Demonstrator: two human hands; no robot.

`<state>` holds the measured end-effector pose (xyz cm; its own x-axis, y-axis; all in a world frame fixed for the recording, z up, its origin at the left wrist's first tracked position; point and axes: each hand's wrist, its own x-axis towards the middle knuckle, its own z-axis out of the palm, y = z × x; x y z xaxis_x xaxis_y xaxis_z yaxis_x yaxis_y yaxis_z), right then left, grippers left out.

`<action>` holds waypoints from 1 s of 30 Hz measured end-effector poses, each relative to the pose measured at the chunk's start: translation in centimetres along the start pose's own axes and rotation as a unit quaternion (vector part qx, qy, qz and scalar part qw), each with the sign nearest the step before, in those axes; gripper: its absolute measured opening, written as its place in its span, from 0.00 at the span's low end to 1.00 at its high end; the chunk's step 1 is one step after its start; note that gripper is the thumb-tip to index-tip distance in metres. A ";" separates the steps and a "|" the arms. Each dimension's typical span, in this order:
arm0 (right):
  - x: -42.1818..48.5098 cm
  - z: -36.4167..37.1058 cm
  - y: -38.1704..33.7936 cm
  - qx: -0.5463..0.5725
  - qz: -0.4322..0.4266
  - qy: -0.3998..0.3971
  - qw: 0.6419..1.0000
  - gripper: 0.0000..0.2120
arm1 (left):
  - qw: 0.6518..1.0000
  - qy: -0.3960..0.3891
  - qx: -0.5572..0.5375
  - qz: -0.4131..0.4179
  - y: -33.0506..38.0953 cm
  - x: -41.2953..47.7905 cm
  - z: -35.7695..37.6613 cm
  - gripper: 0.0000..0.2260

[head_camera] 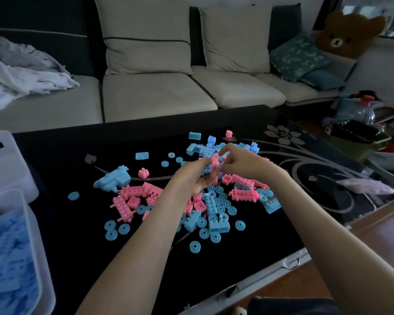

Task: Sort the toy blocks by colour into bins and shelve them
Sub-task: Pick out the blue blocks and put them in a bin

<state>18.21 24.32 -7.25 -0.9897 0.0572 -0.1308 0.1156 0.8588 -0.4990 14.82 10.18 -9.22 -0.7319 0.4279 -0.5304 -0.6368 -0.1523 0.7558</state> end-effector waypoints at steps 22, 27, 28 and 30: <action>0.8 -0.8 1.3 0.173 0.008 0.065 0.983 0.08 | 0.976 0.005 0.213 0.041 1.4 -2.7 -0.6 0.10; -0.9 2.1 -8.2 0.128 -0.125 -0.016 0.984 0.08 | 0.910 0.046 0.400 0.094 3.4 -8.9 -5.4 0.10; -1.3 3.0 -10.1 0.117 -0.150 -0.025 0.981 0.08 | 0.894 0.050 0.435 0.099 3.8 -10.3 -6.7 0.09; -2.3 5.2 -14.0 0.096 -0.208 -0.034 0.973 0.10 | 0.863 0.059 0.492 0.103 4.4 -13.2 -10.0 0.09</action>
<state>19.25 9.50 -4.41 -0.9470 -0.3150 0.0632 -0.2739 0.6886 -0.6714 19.29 -5.07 -2.76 -0.8613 0.3801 -0.3372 -0.0186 0.6396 0.7685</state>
